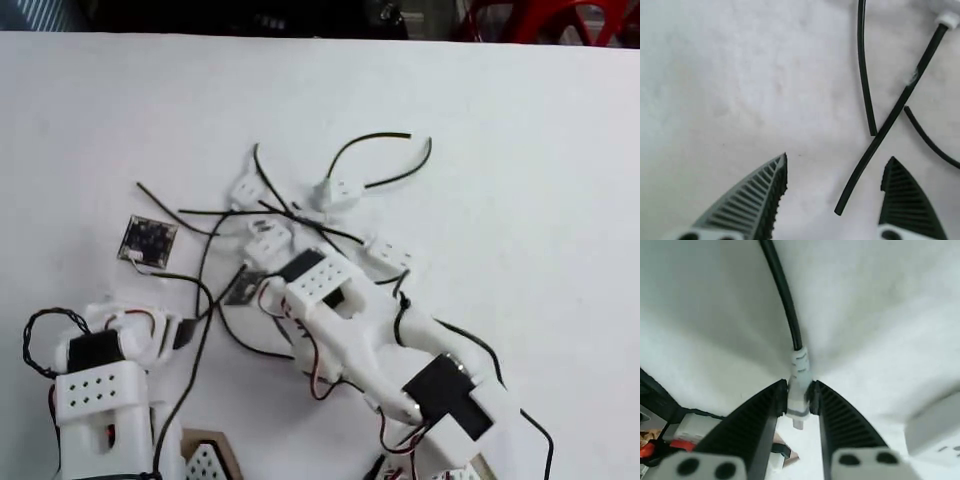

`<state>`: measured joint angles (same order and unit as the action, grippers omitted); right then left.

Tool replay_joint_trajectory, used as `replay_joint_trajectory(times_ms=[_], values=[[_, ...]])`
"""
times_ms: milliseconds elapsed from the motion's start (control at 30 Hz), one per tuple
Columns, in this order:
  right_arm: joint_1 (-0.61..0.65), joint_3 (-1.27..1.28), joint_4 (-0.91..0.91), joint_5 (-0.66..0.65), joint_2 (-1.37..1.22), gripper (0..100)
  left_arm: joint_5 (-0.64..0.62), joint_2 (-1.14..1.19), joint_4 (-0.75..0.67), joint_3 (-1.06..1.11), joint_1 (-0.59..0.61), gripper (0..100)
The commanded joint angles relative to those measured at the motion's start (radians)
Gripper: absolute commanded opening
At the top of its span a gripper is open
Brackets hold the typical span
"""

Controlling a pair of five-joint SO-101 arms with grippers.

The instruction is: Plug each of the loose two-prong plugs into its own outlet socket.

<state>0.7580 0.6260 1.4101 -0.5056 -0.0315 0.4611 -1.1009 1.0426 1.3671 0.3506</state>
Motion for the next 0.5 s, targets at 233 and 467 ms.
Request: replay_joint_trajectory(times_ms=[233,467], values=[[0.01,0.049,0.013,0.002,0.027,6.7,0.008,-0.016,-0.015,-0.002,0.008,30],[0.012,0.051,0.021,0.002,0.036,1.6,0.008,-0.016,-0.015,0.0,0.008,30]])
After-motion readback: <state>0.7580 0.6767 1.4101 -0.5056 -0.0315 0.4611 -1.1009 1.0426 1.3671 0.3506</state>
